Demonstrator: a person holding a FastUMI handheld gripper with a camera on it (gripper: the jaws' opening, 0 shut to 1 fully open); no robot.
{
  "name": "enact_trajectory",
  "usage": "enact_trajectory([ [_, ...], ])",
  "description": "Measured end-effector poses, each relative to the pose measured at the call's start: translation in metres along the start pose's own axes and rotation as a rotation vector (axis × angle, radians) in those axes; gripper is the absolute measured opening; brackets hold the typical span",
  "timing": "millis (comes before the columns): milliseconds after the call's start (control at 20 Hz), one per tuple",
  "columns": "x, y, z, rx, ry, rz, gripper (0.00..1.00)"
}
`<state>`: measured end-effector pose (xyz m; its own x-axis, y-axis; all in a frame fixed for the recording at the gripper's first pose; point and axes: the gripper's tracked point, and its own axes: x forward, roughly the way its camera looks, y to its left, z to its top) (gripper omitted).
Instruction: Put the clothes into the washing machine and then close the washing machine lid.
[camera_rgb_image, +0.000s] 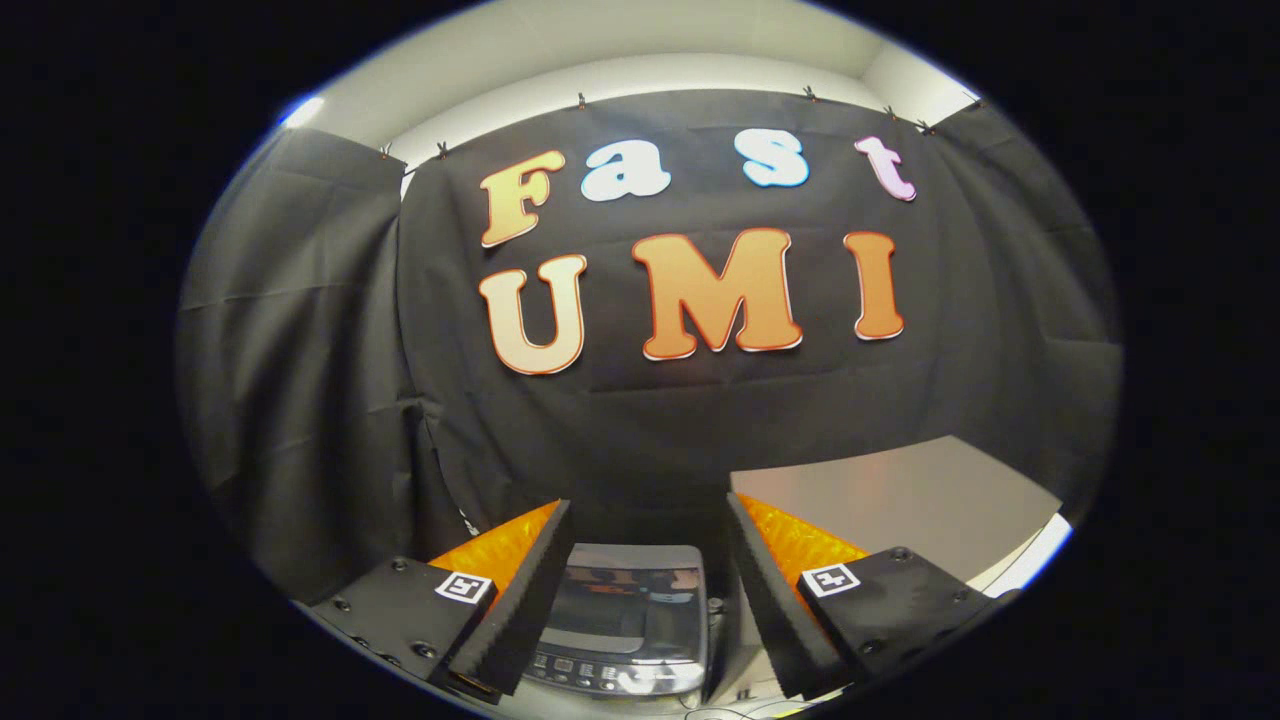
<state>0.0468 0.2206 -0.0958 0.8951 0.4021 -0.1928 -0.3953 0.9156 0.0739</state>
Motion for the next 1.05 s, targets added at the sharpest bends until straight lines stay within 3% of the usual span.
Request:
enact_trajectory([
  [550, -0.165, -0.102, 0.033, -0.051, -0.09, -0.043, 0.97],
  [900, -0.206, -0.14, 0.028, -0.092, -0.127, -0.138, 0.97],
  [1050, -0.219, -0.14, 0.023, -0.11, -0.139, -0.138, 0.97],
])
